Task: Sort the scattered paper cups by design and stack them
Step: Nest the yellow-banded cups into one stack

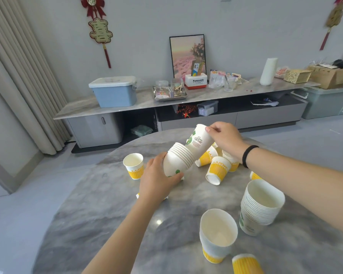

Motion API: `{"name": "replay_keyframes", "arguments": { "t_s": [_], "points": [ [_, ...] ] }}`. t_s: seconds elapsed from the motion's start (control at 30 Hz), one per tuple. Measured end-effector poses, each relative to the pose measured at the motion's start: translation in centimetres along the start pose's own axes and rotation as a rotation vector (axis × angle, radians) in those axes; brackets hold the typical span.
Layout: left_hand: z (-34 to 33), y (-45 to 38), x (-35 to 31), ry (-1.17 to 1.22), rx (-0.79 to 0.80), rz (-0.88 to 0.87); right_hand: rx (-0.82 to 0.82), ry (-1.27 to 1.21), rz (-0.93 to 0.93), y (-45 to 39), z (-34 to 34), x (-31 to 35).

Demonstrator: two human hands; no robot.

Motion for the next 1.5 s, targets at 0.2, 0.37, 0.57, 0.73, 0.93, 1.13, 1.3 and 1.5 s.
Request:
{"name": "replay_keyframes", "arguments": {
  "t_s": [0.2,0.37,0.57,0.73,0.93,1.13,1.3,1.5],
  "points": [
    [0.1,2.3,-4.5,0.012,0.029,-0.072,0.294,-0.26,-0.127,4.5,1.2,0.9],
    [-0.9,3.6,-7.7,0.053,0.029,-0.082,0.393,-0.28,-0.135,7.6,4.2,1.4],
    [-4.0,5.6,-12.2,0.199,0.107,-0.106,0.198,0.186,0.196,10.2,9.2,0.5],
    [-6.4,7.3,-15.9,0.342,0.142,-0.165,-0.004,0.3,0.368,11.9,13.3,-0.2],
    [-8.3,7.8,-17.0,0.33,0.191,-0.151,0.01,0.285,0.346,12.4,14.9,-1.8],
    [-10.9,9.1,-15.5,0.287,0.319,-0.108,0.329,0.496,0.24,13.7,12.1,-7.3],
    [-11.4,8.6,-14.5,0.274,0.402,-0.128,0.319,0.126,0.133,14.6,11.5,-8.5],
    [-13.0,8.6,-15.6,0.262,0.412,-0.077,0.258,-0.26,-0.254,14.6,12.9,-10.5]
  ]
}}
Point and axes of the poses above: each hand's wrist, its own y-axis away from the middle knuckle, its own z-axis out of the back of the hand, x = y × z, the point moved 3 cm from there along -y, towards the middle knuckle, and after that the axes turned 7 degrees about -y, right-handed, at the moved point
